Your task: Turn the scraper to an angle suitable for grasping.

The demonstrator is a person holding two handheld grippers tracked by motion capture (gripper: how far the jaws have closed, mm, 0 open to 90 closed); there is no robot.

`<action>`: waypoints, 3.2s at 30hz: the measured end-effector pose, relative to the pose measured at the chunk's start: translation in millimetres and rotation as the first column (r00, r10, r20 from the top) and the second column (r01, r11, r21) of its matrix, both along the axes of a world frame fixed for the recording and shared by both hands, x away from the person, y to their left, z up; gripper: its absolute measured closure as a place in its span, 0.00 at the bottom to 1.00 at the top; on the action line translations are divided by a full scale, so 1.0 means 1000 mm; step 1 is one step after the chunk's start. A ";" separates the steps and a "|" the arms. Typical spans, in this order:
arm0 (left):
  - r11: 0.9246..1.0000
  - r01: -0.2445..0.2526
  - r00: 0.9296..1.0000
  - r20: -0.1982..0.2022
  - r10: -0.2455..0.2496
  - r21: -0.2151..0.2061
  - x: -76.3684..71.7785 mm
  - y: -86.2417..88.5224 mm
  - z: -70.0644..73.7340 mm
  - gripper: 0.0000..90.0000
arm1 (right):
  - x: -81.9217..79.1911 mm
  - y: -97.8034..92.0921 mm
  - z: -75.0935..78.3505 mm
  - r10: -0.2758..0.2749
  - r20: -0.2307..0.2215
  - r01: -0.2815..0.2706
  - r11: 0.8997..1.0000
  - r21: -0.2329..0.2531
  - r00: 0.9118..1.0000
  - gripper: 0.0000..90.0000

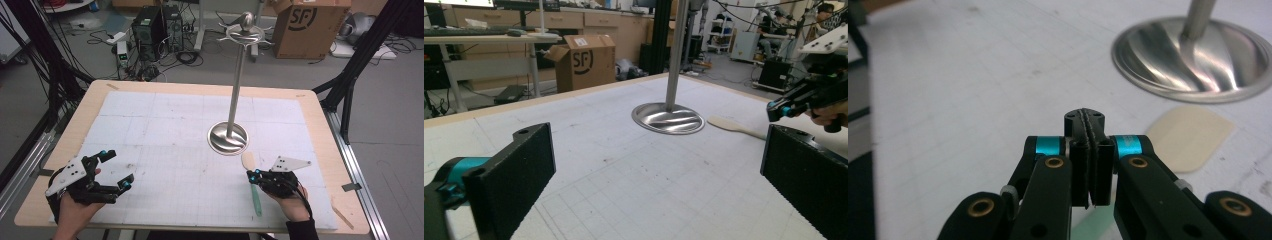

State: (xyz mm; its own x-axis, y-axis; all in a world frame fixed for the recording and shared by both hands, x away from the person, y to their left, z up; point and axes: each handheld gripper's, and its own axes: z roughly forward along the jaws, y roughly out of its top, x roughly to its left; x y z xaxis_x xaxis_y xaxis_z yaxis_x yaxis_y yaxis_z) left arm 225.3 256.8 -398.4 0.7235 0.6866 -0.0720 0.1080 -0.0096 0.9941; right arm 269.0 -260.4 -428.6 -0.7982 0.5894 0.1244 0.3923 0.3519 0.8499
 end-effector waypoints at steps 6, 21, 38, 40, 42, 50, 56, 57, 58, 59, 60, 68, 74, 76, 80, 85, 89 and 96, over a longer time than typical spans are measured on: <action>1.000 -0.009 1.000 0.000 0.009 0.003 -0.002 0.002 -0.001 0.02 | 0.012 0.010 -0.009 -0.019 -0.013 0.017 0.996 -0.088 1.000 0.99; 1.000 -0.015 1.000 -0.011 0.015 0.017 -0.005 0.004 -0.003 0.02 | 0.029 0.023 -0.020 -0.031 0.013 0.033 0.978 -0.204 0.999 0.99; 1.000 -0.029 1.000 -0.010 0.029 0.012 -0.008 0.010 -0.003 0.02 | 0.032 0.025 -0.019 -0.023 0.021 0.027 0.968 -0.251 1.000 0.99; 0.999 -0.032 0.999 -0.007 0.032 0.007 -0.009 0.011 -0.002 0.02 | 0.032 0.022 -0.019 -0.024 0.019 0.028 0.969 -0.246 1.000 0.99; 0.999 -0.033 0.999 -0.006 0.033 0.008 -0.009 0.012 -0.002 0.02 | 0.032 0.019 -0.019 -0.027 0.013 0.029 0.971 -0.237 1.000 0.99; 0.999 -0.031 0.999 -0.008 0.031 0.009 -0.009 0.011 -0.002 0.02 | 0.031 0.000 -0.021 -0.057 0.010 0.058 0.975 -0.213 0.998 0.99; 1.000 -0.026 1.000 -0.011 0.026 0.014 -0.007 0.009 -0.002 0.02 | 0.024 -0.023 -0.021 -0.101 -0.004 0.098 0.976 -0.195 0.995 0.99; 1.000 -0.025 1.000 -0.011 0.025 0.015 -0.007 0.009 -0.003 0.02 | 0.023 -0.027 -0.021 -0.107 -0.007 0.104 0.975 -0.196 0.994 0.99; 1.000 -0.024 1.000 -0.012 0.025 0.015 -0.006 0.008 -0.003 0.02 | 0.023 -0.027 -0.021 -0.107 -0.007 0.104 0.975 -0.196 0.994 0.99; 1.000 -0.021 1.000 -0.012 0.021 0.016 -0.006 0.008 -0.003 0.02 | 0.019 -0.034 -0.021 -0.120 -0.015 0.115 0.974 -0.193 0.993 0.99; 1.000 -0.022 1.000 -0.013 0.022 0.015 -0.006 0.007 -0.003 0.02 | 0.018 -0.037 -0.021 -0.123 -0.014 0.118 0.975 -0.190 0.992 0.99; 1.000 -0.010 1.000 -0.014 0.010 0.020 -0.003 0.003 -0.002 0.02 | 0.002 -0.047 -0.018 -0.110 0.020 0.111 0.983 -0.144 0.994 1.00; 1.000 -0.005 1.000 -0.008 0.005 0.018 0.000 0.001 -0.001 0.02 | -0.030 -0.048 -0.014 -0.026 0.012 0.027 0.989 -0.143 1.000 1.00; 1.000 0.001 1.000 -0.008 -0.001 0.016 0.001 0.000 0.000 0.02 | -0.041 -0.047 -0.017 0.007 0.010 -0.005 0.986 -0.168 1.000 1.00; 1.000 0.014 1.000 -0.003 -0.014 0.018 0.003 -0.004 0.001 0.02 | -0.055 -0.046 -0.022 0.036 -0.013 -0.038 0.985 -0.169 0.999 1.00; 1.000 0.017 1.000 -0.009 -0.017 0.020 0.006 -0.006 -0.001 0.02 | -0.058 -0.037 -0.023 0.061 -0.022 -0.063 0.985 -0.159 0.998 1.00; 0.999 0.021 1.000 -0.013 -0.021 0.027 0.007 -0.008 -0.001 0.02 | -0.053 -0.022 -0.022 0.064 -0.013 -0.065 0.982 -0.176 0.998 1.00; 1.000 0.006 1.000 0.002 -0.006 0.019 0.005 -0.005 0.001 0.02 | -0.032 0.014 -0.022 0.006 0.010 -0.003 0.978 -0.206 1.000 1.00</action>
State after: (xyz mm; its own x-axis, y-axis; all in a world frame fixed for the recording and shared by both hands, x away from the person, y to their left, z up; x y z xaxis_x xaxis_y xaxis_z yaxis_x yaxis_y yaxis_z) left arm 230.4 251.5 -397.6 0.7276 0.6836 -0.0576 0.1056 -0.0287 0.9940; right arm 237.4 -246.9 -450.2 -0.8016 0.5978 -0.0082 0.3813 0.5218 0.7631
